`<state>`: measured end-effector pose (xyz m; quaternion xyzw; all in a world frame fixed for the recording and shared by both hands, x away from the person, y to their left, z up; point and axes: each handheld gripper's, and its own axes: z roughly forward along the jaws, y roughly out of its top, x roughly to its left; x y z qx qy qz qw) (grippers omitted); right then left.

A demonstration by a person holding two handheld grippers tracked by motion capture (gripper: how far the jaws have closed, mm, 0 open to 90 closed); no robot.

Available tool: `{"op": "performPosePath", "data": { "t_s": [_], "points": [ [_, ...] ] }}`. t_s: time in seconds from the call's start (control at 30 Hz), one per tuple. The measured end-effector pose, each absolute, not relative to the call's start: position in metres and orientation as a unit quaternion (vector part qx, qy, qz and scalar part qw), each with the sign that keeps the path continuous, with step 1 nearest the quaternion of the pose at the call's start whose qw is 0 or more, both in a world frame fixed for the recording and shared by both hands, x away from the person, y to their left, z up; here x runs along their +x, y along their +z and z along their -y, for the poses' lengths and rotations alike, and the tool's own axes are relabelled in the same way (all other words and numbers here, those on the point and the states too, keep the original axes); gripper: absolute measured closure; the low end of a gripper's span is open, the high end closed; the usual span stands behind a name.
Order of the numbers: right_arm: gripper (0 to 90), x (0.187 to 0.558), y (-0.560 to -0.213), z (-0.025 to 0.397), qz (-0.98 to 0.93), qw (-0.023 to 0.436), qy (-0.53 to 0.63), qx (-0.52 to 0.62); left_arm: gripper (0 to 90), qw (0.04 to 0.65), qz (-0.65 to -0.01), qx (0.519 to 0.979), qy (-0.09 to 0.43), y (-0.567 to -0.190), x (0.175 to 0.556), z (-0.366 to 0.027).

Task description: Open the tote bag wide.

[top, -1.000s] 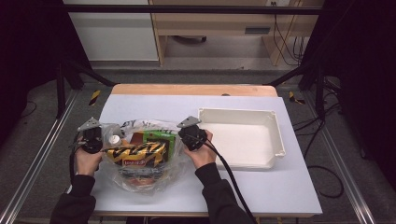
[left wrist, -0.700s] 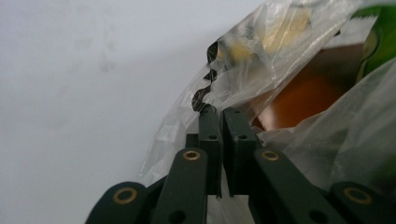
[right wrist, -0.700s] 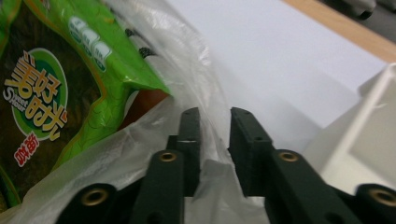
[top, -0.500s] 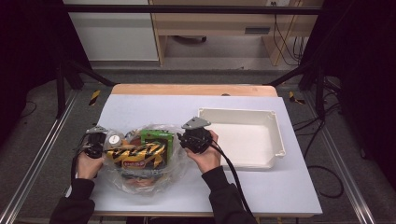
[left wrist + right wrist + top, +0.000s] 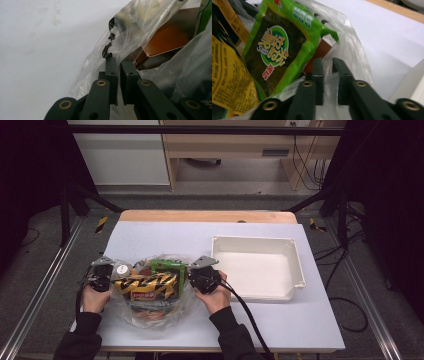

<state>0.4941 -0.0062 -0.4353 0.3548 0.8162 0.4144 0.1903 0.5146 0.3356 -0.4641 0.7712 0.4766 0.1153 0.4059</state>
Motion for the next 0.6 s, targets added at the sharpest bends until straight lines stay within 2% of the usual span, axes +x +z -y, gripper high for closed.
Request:
{"op": "performPosePath", "data": {
  "t_s": [0.1,0.23,0.37,0.43,0.47,0.6],
  "points": [
    [86.6,0.494,-0.44,0.005,-0.82,0.19,0.396,0.367,85.8,0.394,-0.478,0.776,0.116,-0.467,0.515,-0.334],
    [86.1,0.493,-0.439,0.001,-0.827,0.211,0.377,0.358,85.9,0.378,-0.487,0.78,0.111,-0.471,0.517,-0.333],
    [83.7,0.494,-0.439,0.002,-0.825,0.205,0.378,0.368,85.7,0.374,-0.491,0.78,0.106,-0.475,0.517,-0.333],
    [79.3,0.493,-0.438,0.004,-0.824,0.206,0.38,0.367,84.2,0.375,-0.493,0.778,0.108,-0.475,0.516,-0.334],
    [75.2,0.491,-0.437,0.005,-0.821,0.208,0.386,0.366,81.8,0.375,-0.498,0.774,0.11,-0.475,0.515,-0.335],
    [64.0,0.48,-0.426,0.012,-0.81,0.216,0.43,0.335,63.0,0.41,-0.511,0.746,0.116,-0.464,0.507,-0.348]
  ]
}}
